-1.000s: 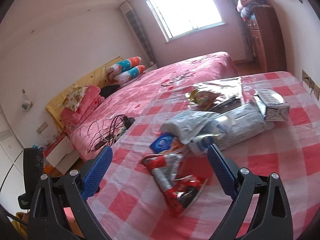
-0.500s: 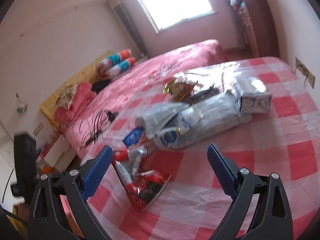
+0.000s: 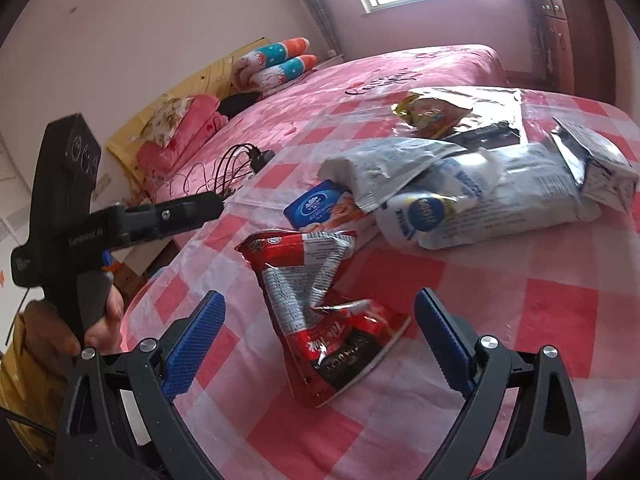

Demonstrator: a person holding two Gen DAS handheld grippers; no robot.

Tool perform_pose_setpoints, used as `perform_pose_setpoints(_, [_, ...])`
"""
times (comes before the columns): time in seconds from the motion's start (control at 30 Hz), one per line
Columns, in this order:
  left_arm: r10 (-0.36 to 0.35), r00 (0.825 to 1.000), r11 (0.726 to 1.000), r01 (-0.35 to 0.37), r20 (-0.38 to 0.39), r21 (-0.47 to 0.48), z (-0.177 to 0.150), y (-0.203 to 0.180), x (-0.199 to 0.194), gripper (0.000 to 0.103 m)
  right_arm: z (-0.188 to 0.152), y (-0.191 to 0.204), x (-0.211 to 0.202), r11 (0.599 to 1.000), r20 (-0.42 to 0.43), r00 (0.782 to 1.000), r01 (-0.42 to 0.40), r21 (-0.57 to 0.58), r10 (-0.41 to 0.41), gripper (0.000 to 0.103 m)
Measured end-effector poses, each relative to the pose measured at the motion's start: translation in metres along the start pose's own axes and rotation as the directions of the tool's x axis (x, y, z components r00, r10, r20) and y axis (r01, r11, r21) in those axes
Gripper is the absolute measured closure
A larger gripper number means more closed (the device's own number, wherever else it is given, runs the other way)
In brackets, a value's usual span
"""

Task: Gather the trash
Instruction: 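Grasp the red Tok Tok snack bag with the right tool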

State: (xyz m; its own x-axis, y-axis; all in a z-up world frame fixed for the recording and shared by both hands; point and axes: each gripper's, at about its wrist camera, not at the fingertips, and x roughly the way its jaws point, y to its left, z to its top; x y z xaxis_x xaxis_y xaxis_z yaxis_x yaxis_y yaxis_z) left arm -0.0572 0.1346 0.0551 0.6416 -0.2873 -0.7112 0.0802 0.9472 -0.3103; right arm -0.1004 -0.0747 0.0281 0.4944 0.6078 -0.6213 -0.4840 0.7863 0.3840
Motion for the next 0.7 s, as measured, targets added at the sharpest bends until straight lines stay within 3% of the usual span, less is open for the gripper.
perform_pose_setpoints(0.1, [-0.017,1.000,1.000,0.017,0.002,-0.010,0.003,0.005,0.003,0.020,0.002,0.004,0.004,1.000,-0.008,1.000,0.015,-0.025,-0.015,0.009])
perform_pose_setpoints(0.47, [-0.058,0.998,0.996,0.056,-0.030,-0.064,-0.003,0.024,0.024,0.020,0.004,0.003,0.023,0.997,-0.083,0.994,0.063,-0.049,-0.067,0.035])
perform_pose_setpoints(0.7, [-0.089,0.995,0.996,0.088,-0.035,-0.030,-0.001,0.019,0.029,0.020,0.003,0.001,0.018,0.997,-0.071,0.995,0.059,-0.057,-0.063,0.044])
